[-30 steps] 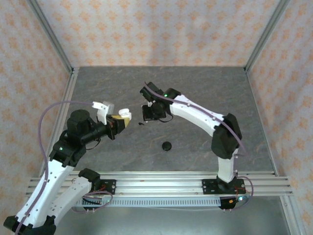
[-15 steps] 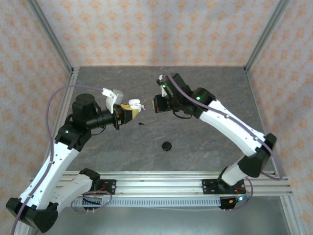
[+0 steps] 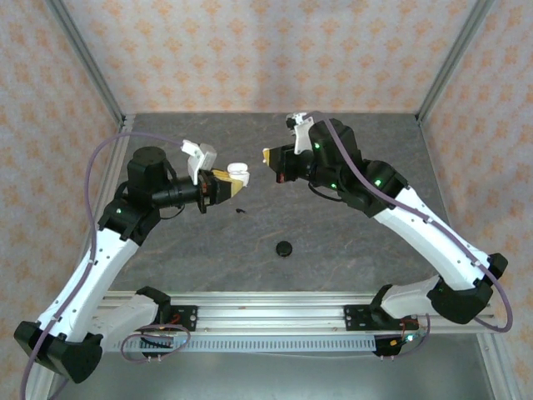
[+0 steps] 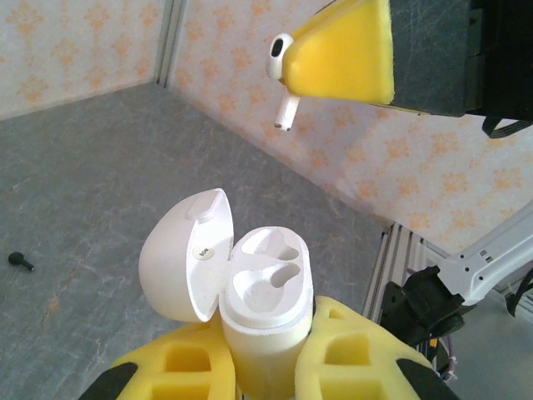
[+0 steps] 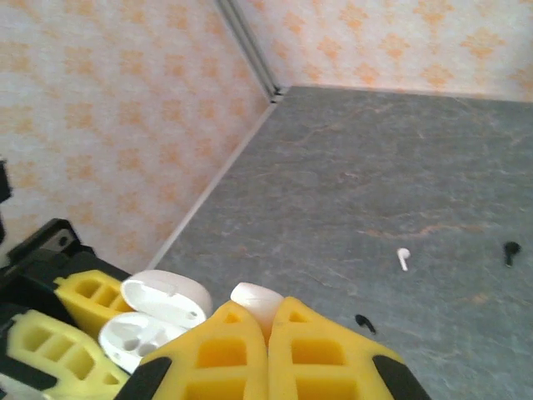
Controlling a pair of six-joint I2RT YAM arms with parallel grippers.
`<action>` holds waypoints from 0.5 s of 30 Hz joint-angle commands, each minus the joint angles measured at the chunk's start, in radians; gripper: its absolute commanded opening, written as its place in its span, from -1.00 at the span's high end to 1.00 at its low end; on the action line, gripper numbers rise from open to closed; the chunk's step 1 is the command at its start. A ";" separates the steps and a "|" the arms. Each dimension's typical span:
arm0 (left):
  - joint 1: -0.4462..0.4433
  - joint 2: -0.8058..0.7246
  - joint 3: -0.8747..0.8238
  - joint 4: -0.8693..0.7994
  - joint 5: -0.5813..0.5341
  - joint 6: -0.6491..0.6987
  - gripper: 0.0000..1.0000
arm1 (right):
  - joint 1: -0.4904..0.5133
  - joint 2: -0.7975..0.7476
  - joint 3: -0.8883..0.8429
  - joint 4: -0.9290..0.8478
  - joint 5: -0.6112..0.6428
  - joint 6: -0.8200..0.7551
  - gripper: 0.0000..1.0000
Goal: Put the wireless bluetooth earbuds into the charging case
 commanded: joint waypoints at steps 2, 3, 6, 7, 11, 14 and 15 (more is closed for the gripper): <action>-0.018 -0.006 0.031 0.008 0.039 0.024 1.00 | 0.021 0.026 0.053 0.071 -0.094 -0.055 0.96; -0.021 -0.008 0.031 0.008 0.037 0.022 1.00 | 0.027 0.034 0.062 0.075 -0.107 -0.063 0.96; -0.030 -0.016 0.027 0.005 0.032 0.019 1.00 | 0.043 0.061 0.085 0.073 -0.128 -0.079 0.96; -0.031 -0.017 0.025 0.005 0.030 0.019 1.00 | 0.047 0.068 0.092 0.071 -0.135 -0.084 0.96; -0.036 -0.024 0.023 0.004 0.017 0.018 1.00 | 0.064 0.092 0.119 0.066 -0.154 -0.101 0.96; -0.037 -0.030 0.023 0.006 0.010 0.012 1.00 | 0.072 0.097 0.114 0.068 -0.158 -0.113 0.96; -0.038 -0.032 0.023 0.005 0.008 0.012 1.00 | 0.073 0.095 0.110 0.067 -0.158 -0.116 0.96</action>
